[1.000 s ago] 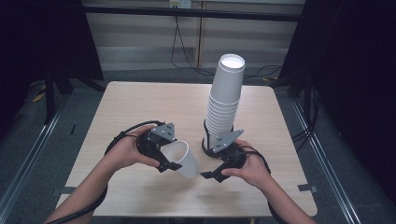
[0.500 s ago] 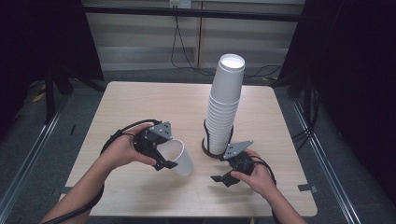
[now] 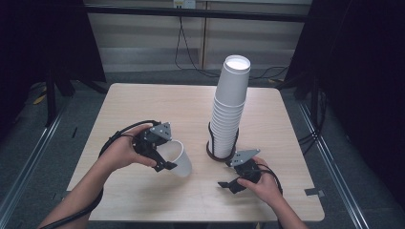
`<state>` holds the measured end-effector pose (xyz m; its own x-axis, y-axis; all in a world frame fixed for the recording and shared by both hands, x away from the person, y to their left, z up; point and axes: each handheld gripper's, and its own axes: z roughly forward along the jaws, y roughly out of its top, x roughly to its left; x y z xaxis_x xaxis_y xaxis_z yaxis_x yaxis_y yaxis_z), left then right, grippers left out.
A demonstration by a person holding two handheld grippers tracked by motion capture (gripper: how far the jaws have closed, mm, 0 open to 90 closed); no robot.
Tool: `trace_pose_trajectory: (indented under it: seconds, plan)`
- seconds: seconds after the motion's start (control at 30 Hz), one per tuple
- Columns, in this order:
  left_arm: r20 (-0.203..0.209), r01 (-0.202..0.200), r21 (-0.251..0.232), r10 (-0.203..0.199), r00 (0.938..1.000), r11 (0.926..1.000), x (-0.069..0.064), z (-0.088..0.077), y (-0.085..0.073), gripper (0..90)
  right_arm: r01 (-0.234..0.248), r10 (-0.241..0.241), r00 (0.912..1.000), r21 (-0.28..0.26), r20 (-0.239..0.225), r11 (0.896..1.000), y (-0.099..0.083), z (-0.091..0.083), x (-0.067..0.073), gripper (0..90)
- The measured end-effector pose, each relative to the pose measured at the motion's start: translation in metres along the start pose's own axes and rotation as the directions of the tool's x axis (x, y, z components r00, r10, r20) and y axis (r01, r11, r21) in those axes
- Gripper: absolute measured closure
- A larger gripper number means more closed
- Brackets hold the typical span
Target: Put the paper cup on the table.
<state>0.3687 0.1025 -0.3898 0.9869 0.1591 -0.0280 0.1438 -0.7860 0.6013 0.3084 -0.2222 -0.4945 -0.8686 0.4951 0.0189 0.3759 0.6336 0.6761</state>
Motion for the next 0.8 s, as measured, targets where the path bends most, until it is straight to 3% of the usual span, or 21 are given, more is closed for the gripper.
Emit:
trace_pose_trajectory:
  seconds: [0.1, 0.3, 0.4, 0.63, 0.8]
  plan:
    - [-0.009, 0.012, -0.003, -0.012, 0.9999, 0.9999, 0.002, 0.0, -0.002, 11.6, -0.002, 0.002, 1.0, 0.005, 0.002, 1.0, -0.004, 0.002, 0.001, 15.9]
    - [-0.027, 0.034, 0.009, -0.034, 0.9991, 0.9994, 0.009, 0.0, -0.007, 11.4, -0.007, 0.007, 0.9999, -0.045, 0.007, 0.999, -0.009, 0.004, 0.001, 14.2]
    - [-0.035, 0.048, 0.004, -0.048, 0.9982, 0.9989, 0.011, -0.001, -0.008, 11.3, -0.004, 0.005, 0.9999, -0.045, 0.013, 0.999, -0.01, 0.004, 0.002, 14.2]
    - [-0.065, 0.106, -0.012, -0.106, 0.9922, 0.9943, 0.018, -0.003, -0.011, 10.6, -0.007, 0.008, 0.9999, -0.047, 0.013, 0.999, -0.01, 0.004, 0.002, 14.1]
    - [-0.087, 0.11, -0.003, -0.11, 0.9901, 0.9939, 0.021, -0.004, -0.009, 10.4, -0.007, 0.008, 0.9999, -0.047, 0.013, 0.999, -0.01, 0.004, 0.002, 14.2]
